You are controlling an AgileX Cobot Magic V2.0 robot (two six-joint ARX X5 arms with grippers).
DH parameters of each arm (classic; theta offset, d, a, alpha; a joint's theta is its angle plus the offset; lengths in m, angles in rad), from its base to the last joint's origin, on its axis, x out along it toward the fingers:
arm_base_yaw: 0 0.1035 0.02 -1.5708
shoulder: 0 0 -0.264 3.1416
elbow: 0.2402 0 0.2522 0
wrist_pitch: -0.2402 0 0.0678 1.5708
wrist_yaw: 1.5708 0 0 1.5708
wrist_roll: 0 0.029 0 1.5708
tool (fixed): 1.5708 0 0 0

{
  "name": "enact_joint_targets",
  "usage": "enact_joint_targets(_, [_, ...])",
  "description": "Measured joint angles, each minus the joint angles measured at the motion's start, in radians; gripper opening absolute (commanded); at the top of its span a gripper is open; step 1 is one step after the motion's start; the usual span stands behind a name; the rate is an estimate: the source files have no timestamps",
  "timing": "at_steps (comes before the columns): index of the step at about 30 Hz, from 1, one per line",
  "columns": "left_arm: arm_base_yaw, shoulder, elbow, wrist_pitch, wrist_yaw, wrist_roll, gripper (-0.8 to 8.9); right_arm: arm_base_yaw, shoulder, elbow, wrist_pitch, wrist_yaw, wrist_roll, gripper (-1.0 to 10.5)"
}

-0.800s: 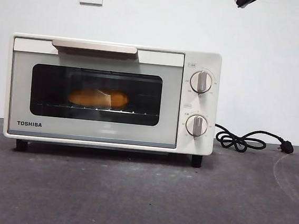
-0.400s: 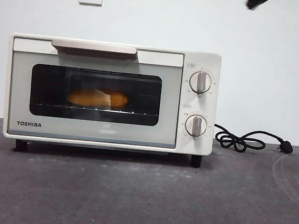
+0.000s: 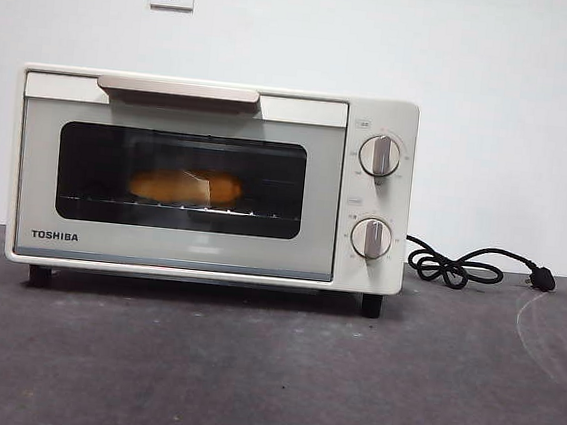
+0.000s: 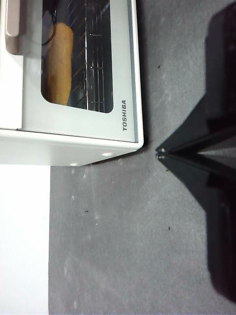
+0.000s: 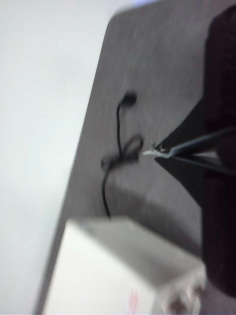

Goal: Take the corn from the table,put the corn in the oven

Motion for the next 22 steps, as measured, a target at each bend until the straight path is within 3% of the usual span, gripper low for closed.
enact_joint_targets(4, [0.000,0.000,0.000,0.000,0.000,0.000,-0.04,-0.087,-0.162,-0.205,0.144,0.000,0.024,-0.2])
enact_joint_targets(13, [0.000,0.000,0.000,0.000,0.000,0.000,-0.04,-0.095,-0.550,-0.813,0.705,-0.040,0.093,-0.2])
enact_joint_targets(22, [0.000,0.007,0.000,0.000,0.000,0.000,-0.04,-0.095,-0.797,-1.146,0.754,-0.041,0.126,-0.2])
